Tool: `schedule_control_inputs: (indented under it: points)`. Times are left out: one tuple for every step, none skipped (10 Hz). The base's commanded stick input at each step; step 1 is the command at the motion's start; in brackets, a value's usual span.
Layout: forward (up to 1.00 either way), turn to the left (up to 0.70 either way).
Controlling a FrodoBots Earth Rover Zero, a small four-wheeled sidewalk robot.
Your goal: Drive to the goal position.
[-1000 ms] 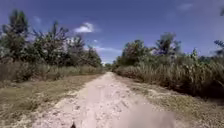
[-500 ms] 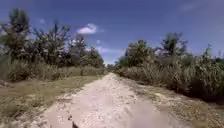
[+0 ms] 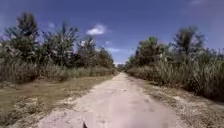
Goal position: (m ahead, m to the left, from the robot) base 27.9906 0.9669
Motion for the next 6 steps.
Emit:
schedule_control_inputs:
  points:
    - [0.7, 0.0]
    - [0.7, 0.0]
    - [0.7, 0.0]
    - [0.7, 0.0]
    - [0.7, 0.0]
    - [0.7, 0.0]
